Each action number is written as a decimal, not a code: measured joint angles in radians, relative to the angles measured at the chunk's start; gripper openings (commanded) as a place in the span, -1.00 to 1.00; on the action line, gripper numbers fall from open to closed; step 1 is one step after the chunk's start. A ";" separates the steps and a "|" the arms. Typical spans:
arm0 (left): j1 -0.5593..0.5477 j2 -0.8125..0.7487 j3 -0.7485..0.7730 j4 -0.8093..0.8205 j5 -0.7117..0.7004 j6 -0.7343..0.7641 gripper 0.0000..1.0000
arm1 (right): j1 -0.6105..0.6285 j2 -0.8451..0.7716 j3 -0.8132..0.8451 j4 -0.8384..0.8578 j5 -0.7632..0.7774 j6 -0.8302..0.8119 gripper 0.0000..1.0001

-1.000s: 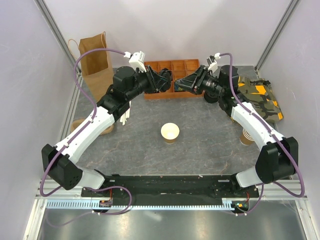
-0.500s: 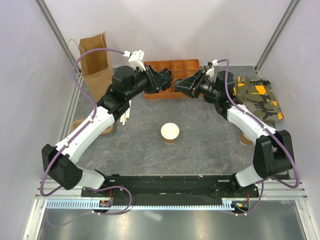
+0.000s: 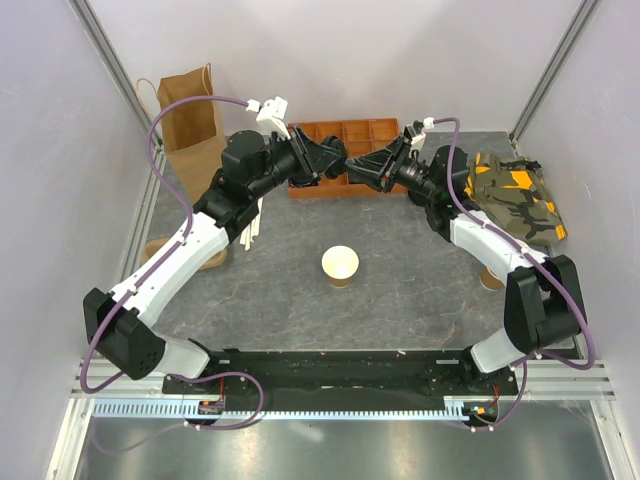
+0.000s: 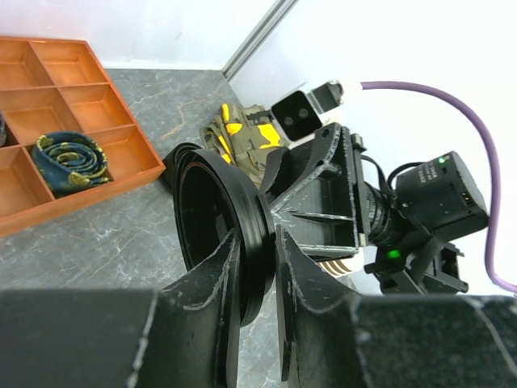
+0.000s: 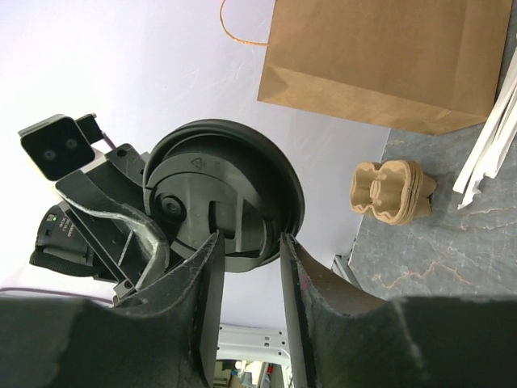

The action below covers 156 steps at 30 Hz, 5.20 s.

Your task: Pack the takeout coffee

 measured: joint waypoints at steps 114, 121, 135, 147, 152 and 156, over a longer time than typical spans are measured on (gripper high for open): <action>0.414 -0.328 -0.375 -0.740 0.787 0.494 0.98 | 0.387 0.407 0.803 -1.749 0.509 -1.790 -1.00; 0.414 -0.325 -0.382 -0.736 0.787 0.489 0.98 | 0.387 0.410 0.803 -1.743 0.507 -1.790 -1.00; 0.414 -0.321 -0.382 -0.721 0.787 0.488 0.98 | 0.386 0.410 0.777 -1.725 0.498 -1.790 -1.00; 0.414 -0.316 -0.383 -0.721 0.787 0.487 0.98 | 0.386 0.410 0.763 -1.711 0.498 -1.794 -0.83; 0.414 -0.315 -0.384 -0.719 0.787 0.487 0.98 | 0.386 0.410 0.763 -1.707 0.497 -1.796 -0.80; 0.414 -0.315 -0.384 -0.719 0.787 0.486 0.98 | 0.386 0.410 0.759 -1.706 0.495 -1.796 -0.81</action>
